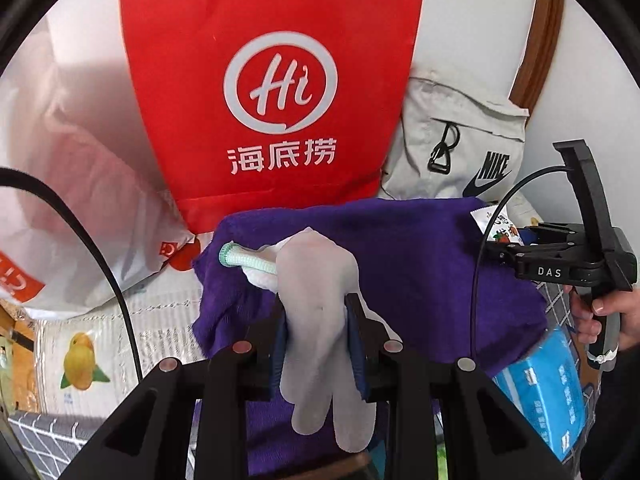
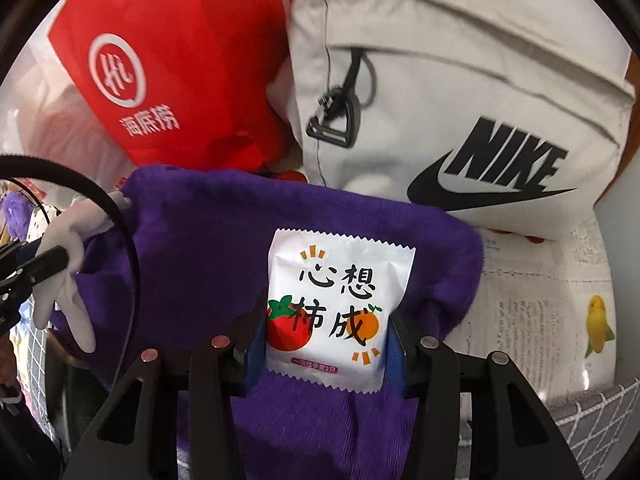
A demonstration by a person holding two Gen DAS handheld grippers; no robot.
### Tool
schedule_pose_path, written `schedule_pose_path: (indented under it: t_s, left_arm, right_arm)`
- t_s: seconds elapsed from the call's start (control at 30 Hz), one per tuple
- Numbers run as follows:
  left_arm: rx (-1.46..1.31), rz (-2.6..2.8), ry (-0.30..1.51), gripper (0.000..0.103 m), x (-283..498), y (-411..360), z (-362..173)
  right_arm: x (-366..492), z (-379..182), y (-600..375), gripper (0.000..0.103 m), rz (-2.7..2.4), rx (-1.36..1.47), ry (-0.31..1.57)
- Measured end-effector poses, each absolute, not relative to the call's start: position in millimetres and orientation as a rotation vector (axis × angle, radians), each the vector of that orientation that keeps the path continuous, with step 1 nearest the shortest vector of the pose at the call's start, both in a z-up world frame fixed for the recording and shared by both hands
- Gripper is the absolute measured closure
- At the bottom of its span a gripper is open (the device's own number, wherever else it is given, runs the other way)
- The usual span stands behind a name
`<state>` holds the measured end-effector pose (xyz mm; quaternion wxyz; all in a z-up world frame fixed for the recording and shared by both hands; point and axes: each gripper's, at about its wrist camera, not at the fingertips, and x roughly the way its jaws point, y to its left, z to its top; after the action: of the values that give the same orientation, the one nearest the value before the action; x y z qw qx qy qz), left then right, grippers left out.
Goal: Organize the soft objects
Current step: 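Carry glove and snack packet onto the purple towel and open both grippers, then lift both open grippers away from the purple towel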
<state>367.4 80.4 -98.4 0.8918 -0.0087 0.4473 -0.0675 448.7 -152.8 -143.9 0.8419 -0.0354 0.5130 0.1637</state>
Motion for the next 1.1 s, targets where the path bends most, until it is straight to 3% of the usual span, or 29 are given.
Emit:
schedule_pose_path:
  t_s: [0.57,0.73,0.93,1.0,1.1]
  left_arm:
    - [-0.016,-0.137,0.991,0.076,416,78,-126]
    - [-0.044,-0.116,1.016,0.073,421,83,-133]
    - [-0.038,-0.067,1.043,0.055,419,85,-136]
    - [-0.028,-0.058,1.035,0.039,414,84,-133]
    - [-0.028,-0.039,1.009,0.026,404,85,-126]
  right_arm:
    - [478,-181,-148,0.053,0.344,-0.1,1.172]
    - [480,-180,-146,0.047,0.356,-0.131,1.179]
    - [473,-177,-148,0.037,0.358,-0.116,1.178]
    - [470,-171,-151,0.031,0.365,-0.094,1.176]
    - [463,-161,-155,0.029,0.359,-0.089,1.162]
